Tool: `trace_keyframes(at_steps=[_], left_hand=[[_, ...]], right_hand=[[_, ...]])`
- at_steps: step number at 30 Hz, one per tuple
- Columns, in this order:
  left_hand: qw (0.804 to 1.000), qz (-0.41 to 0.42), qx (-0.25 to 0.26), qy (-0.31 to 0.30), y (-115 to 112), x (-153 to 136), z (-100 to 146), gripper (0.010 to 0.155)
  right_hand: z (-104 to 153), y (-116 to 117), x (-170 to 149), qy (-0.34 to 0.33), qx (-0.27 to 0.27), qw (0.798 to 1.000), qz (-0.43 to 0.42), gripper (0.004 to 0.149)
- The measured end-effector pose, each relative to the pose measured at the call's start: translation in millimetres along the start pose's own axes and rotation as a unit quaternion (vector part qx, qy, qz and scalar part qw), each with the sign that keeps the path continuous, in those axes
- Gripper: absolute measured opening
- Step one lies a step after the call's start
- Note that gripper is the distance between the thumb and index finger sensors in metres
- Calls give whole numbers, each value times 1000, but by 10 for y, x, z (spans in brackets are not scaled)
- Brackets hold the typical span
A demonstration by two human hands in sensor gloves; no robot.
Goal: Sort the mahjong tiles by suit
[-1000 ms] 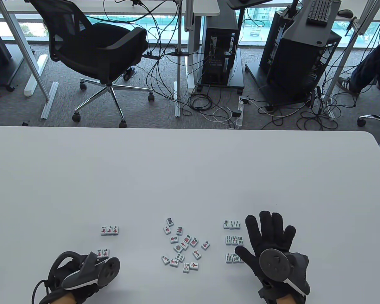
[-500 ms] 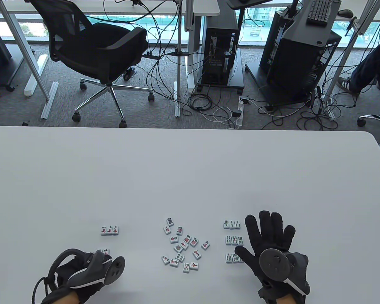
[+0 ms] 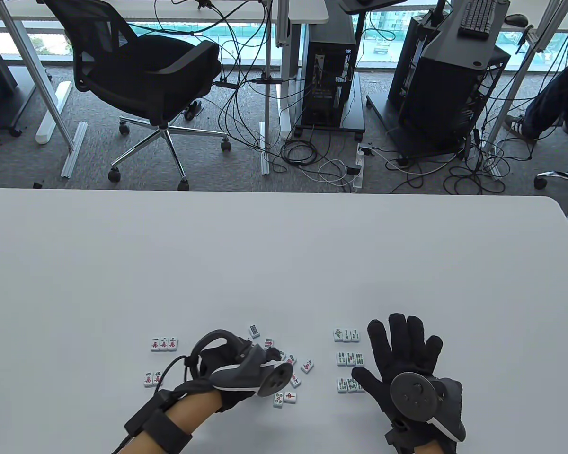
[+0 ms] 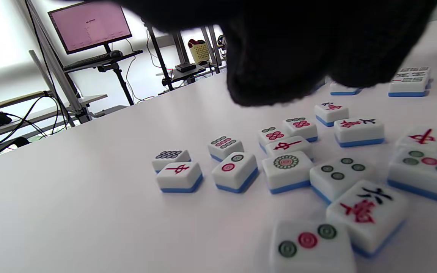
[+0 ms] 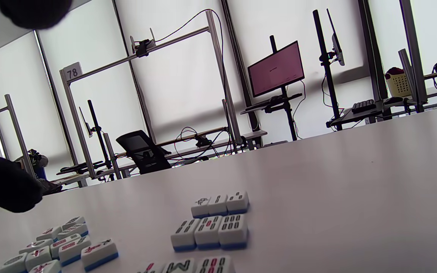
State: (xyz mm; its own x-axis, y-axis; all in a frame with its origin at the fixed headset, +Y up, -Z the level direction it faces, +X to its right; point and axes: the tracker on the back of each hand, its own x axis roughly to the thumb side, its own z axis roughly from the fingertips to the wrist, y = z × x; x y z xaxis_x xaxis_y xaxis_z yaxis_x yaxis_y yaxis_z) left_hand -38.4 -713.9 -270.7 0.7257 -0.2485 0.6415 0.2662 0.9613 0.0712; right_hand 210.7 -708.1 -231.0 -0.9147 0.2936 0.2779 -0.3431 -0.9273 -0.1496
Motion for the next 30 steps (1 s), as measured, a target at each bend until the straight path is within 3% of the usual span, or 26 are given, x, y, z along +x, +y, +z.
trace_keyframes(at_steps=[8,13,25,30], left_hand=[[999,-24,-21,-19,-37,275,-556,60],[995,-46,-85,-28,-158,386,-747,61],[994,-39,-97,-29,-211,441,-860,61],[998,-16,-58,-5,-60,253,-665,60]], right_hand=[[-1,-11,-9,-2,-1,1000,-4,82],[5,-22,0,-4,-4,1000,-9,82],[8,-33,2,-5,-7,1000,-15,82],[11,-41,5,-7,-10,1000,-12,82]])
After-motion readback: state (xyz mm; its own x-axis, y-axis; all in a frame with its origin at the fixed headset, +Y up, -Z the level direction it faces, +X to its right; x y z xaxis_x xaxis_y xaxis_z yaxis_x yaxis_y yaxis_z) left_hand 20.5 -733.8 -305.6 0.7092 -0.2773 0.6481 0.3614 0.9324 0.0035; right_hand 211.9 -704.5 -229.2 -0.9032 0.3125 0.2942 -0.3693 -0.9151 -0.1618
